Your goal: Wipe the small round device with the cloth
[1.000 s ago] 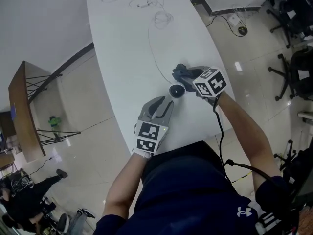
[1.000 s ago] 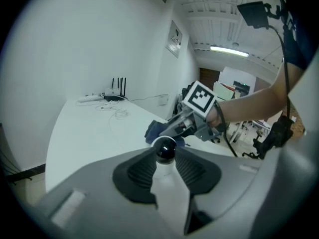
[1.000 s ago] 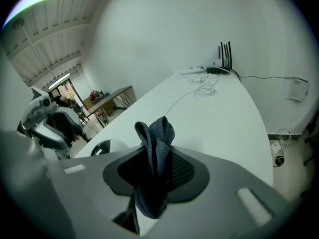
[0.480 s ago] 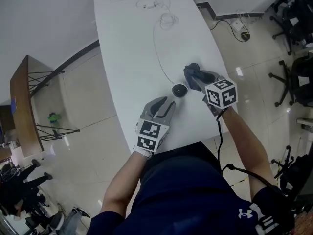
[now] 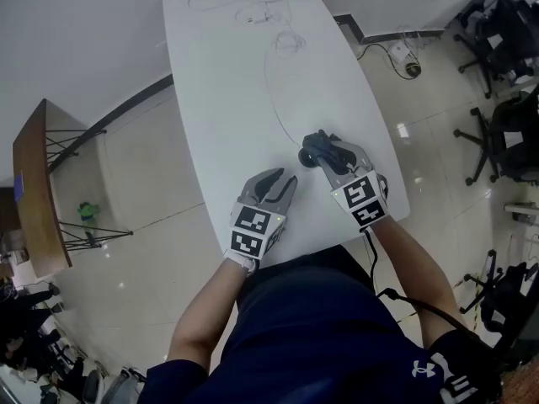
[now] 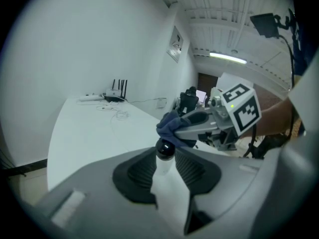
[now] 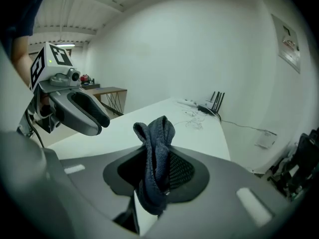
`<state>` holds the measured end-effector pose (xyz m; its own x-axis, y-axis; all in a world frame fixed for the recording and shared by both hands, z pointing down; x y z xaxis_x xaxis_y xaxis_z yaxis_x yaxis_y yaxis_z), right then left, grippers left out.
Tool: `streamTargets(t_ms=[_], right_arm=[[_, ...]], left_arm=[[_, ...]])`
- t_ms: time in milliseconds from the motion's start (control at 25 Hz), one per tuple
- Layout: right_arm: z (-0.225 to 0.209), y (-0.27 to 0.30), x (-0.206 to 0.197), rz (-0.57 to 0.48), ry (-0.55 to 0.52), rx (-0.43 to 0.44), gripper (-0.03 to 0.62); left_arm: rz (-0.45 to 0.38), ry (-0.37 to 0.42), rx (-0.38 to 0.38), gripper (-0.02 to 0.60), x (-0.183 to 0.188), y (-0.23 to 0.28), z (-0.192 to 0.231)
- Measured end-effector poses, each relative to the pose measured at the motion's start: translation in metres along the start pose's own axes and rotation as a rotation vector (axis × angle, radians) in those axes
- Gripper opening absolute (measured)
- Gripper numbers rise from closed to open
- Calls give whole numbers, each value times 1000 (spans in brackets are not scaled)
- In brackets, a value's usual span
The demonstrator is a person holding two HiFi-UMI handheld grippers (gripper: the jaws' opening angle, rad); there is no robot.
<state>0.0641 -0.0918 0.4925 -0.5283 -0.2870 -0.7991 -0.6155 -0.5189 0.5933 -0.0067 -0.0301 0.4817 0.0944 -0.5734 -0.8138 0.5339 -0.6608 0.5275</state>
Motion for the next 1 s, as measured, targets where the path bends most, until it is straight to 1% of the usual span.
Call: streamTargets(t_ms=[120, 280, 320, 400, 560, 680, 760, 840, 880, 920, 960, 1000], right_arm=[[-3, -6, -14, -22, 121, -30, 104], [-2, -12, -51, -6, 258, -44, 103], [0, -11, -61, 9, 286, -40, 103], [6, -5, -81, 53, 350, -18, 103], [19, 11, -119, 193, 446, 53, 103], [21, 17, -127, 260, 478, 77, 103], [15, 15, -126, 269, 533, 79, 103], [3, 2, -118, 230, 596, 52, 103], [-5, -7, -109, 185, 609, 26, 103], [-14, -17, -95, 124, 595, -4, 103], [-22, -27, -78, 55, 548, -36, 103], [-28, -35, -59, -9, 472, -64, 103]], left_arm=[[12, -1, -15, 118, 0, -1, -3], [28, 54, -20, 118, 1, 8, -1], [32, 63, -21, 118, 2, 12, 1], [42, 55, -30, 117, 7, 17, 1], [27, 40, -19, 117, 17, 21, 0], [25, 21, -19, 117, 16, 18, -2], [26, -5, -15, 115, 11, 15, 0], [20, -34, -5, 115, 4, 9, 3], [14, -48, 1, 115, 1, 5, 6], [7, -62, 7, 114, -1, 2, 9], [0, -75, 13, 112, -4, -1, 13], [-8, -88, 19, 111, -6, -4, 16]])
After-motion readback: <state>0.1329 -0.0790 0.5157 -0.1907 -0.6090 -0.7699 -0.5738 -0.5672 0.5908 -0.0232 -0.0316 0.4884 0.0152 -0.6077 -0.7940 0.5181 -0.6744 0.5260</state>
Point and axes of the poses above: the fingertips, and each gripper's own axes: y forward along the fingers, z to its left, x out of its top, the point moved 1 cm from there along -y, backward along the fingers, and after that the axes turned 1 degree about x, right-handed, at the moved point
